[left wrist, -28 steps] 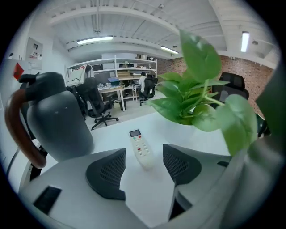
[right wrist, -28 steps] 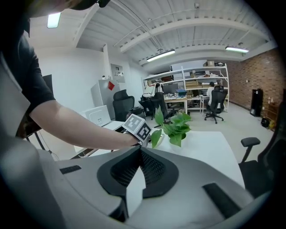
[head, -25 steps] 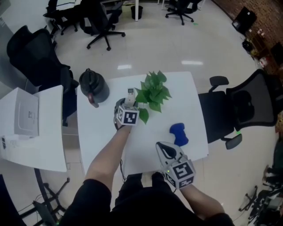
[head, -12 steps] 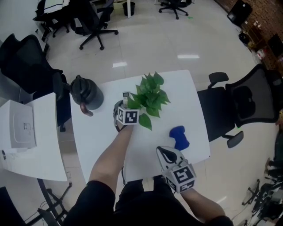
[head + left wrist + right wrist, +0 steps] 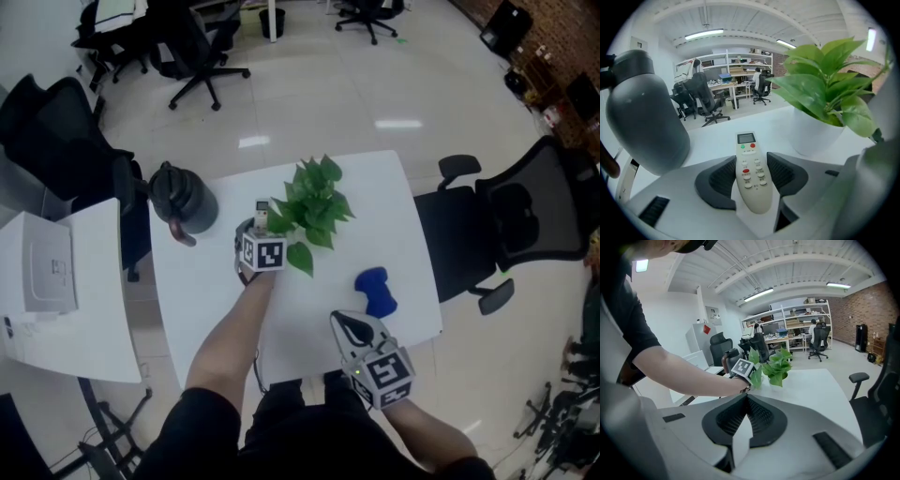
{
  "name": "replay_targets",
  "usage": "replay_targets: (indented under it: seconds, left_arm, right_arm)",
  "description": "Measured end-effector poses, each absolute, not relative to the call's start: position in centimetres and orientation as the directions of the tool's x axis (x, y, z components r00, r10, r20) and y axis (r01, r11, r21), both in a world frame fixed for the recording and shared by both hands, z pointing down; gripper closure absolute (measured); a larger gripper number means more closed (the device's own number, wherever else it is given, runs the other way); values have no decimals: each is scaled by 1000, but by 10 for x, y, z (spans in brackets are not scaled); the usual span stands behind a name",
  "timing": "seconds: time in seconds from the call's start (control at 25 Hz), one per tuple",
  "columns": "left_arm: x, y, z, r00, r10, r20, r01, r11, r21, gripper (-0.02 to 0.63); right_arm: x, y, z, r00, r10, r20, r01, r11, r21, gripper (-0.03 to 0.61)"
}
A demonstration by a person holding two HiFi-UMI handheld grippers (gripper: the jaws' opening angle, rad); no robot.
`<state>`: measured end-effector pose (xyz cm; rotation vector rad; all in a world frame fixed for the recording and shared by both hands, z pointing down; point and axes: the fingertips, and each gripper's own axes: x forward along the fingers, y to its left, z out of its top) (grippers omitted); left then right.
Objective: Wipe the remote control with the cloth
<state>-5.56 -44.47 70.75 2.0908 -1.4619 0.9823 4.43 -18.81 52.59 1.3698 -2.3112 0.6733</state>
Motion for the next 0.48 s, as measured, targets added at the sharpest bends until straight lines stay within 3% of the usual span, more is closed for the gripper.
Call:
replay_targets:
  seconds: [0.48]
  left_arm:
    - [-98,-317,660,201,-709,676,-919,-375,-120,403]
  right_arm:
    - [54,-156,499,-516,-704,489,-848,499,-177,569]
